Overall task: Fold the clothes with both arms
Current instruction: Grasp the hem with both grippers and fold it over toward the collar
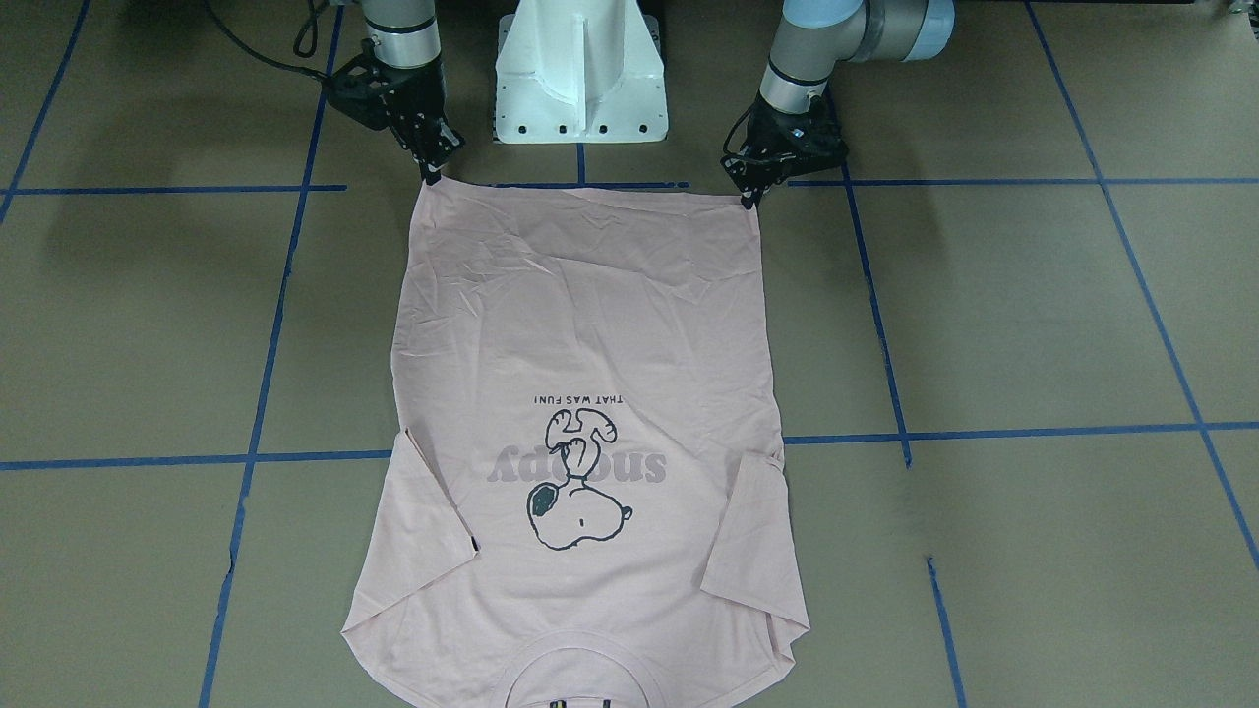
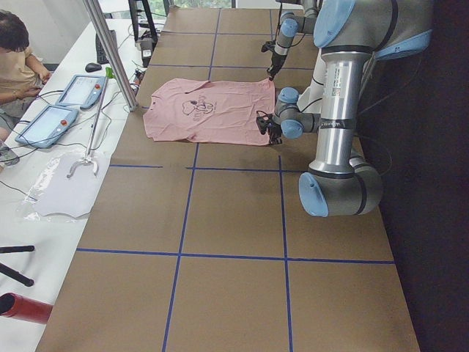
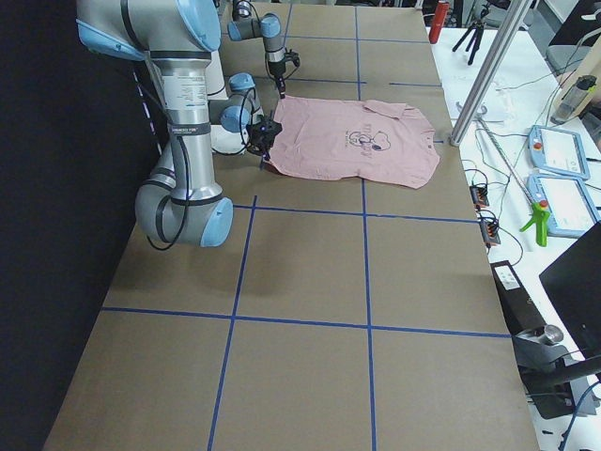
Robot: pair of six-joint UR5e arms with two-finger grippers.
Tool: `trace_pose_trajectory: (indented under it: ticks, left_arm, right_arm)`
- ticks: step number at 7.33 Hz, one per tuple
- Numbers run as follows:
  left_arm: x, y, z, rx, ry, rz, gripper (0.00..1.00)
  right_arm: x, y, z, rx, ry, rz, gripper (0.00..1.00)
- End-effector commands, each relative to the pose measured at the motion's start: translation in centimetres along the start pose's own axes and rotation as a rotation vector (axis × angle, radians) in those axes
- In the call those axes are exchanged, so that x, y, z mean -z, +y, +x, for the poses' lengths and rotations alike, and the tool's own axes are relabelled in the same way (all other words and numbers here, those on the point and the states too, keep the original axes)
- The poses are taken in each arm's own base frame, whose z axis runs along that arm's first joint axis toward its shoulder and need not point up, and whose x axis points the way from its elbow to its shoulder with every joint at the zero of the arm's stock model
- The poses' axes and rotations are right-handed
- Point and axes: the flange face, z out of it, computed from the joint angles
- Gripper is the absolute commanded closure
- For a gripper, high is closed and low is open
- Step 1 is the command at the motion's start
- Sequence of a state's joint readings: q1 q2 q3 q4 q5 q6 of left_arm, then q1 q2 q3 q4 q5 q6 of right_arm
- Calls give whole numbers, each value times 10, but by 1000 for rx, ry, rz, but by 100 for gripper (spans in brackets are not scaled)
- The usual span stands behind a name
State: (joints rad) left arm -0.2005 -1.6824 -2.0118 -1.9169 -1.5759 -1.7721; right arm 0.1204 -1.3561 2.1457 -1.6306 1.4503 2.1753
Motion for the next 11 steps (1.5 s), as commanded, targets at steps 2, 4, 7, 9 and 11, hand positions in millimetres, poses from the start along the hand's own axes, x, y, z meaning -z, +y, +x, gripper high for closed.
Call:
trace_pose_trajectory:
  ticks: [2,4,7,9,11]
  left_arm:
    - [44,26,14,16,-5,-71,100]
    - [90,55,25,36,46,-136,100]
    - [123,-1,59,42,78,-36,100]
    - [102,-124,110,-23,71,168,100]
    - [51,-229,131,-78,53,289,100]
  right_arm:
    - [16,-11,6,-5,-4,-23,100]
    - [54,-15,36,23,-18,-69,100]
    - [66,-51,-19,133,-125,-8,100]
    - [20,-128,-110,217,-93,148,100]
    - [-22,-209,-186,212,-101,186,100]
